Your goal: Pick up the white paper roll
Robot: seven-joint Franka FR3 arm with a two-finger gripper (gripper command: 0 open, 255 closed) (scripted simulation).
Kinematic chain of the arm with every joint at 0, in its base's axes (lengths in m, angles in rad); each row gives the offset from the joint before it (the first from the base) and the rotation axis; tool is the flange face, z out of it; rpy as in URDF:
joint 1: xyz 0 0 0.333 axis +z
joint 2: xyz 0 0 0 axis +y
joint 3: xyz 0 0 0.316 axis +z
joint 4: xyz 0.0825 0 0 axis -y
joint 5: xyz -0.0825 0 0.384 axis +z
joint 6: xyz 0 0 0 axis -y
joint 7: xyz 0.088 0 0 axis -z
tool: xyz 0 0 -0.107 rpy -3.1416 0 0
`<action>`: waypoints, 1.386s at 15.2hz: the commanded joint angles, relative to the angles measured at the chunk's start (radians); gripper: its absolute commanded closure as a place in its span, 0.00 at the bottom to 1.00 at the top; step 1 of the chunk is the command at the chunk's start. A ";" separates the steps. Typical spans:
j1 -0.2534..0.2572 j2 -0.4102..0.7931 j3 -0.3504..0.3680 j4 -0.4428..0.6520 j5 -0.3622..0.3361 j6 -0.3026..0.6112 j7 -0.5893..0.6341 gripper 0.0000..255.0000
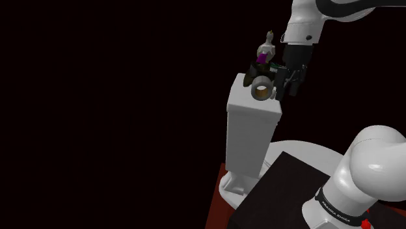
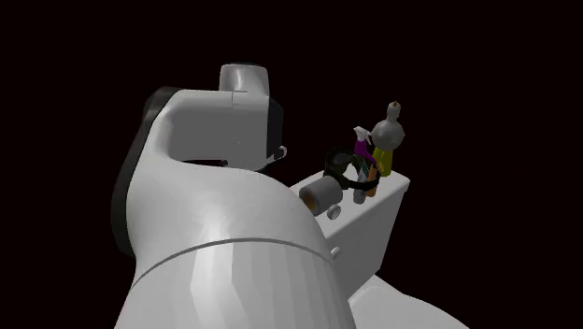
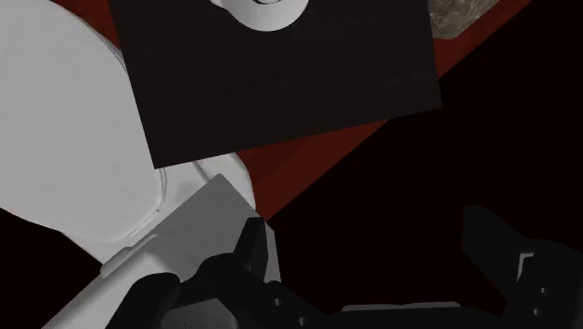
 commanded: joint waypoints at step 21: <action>-0.387 0.102 0.292 -0.338 -1.417 0.933 0.210 0.00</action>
